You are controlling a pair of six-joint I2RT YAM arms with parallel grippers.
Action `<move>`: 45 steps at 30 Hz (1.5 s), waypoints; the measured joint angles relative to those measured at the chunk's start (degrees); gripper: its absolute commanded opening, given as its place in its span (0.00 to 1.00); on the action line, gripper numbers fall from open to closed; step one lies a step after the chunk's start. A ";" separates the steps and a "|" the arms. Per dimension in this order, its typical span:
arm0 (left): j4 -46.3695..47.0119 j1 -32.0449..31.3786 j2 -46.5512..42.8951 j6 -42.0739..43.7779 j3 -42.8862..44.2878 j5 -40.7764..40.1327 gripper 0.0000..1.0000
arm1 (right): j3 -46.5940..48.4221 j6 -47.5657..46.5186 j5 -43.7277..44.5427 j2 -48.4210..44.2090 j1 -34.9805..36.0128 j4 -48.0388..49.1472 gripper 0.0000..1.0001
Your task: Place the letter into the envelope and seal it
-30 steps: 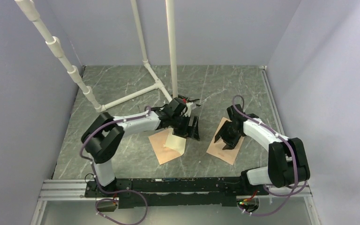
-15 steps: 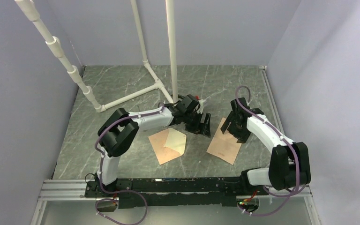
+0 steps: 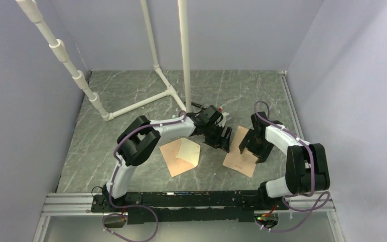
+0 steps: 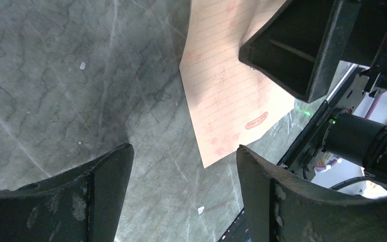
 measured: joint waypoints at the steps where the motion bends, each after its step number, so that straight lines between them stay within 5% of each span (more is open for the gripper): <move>1: -0.20 0.00 0.07 -0.09 0.04 0.31 0.79 | 0.00 -0.13 -0.33 0.00 -0.28 -0.04 0.80; 11: -8.92 0.28 8.02 -3.17 10.86 8.57 0.77 | -0.04 -1.09 -2.58 0.07 -2.21 -0.04 0.77; 22: -9.73 1.25 7.61 -7.26 8.90 11.30 0.74 | 0.68 -2.27 -8.66 1.55 -6.54 -0.59 0.64; 31: -11.52 1.29 8.20 -9.22 9.33 11.80 0.72 | 1.77 -2.14 -17.94 4.11 -10.12 -0.52 0.63; 34: -11.54 1.46 8.39 -10.67 9.40 11.82 0.60 | 2.12 -2.43 -19.61 4.87 -10.58 -0.26 0.62; 41: -7.65 2.58 8.44 -14.88 4.74 13.35 0.06 | 2.43 -3.45 -21.81 5.84 -11.37 -0.02 0.62; 45: -6.99 3.17 8.44 -15.06 3.58 14.21 0.03 | 2.51 -3.96 -21.59 5.64 -11.39 0.07 0.64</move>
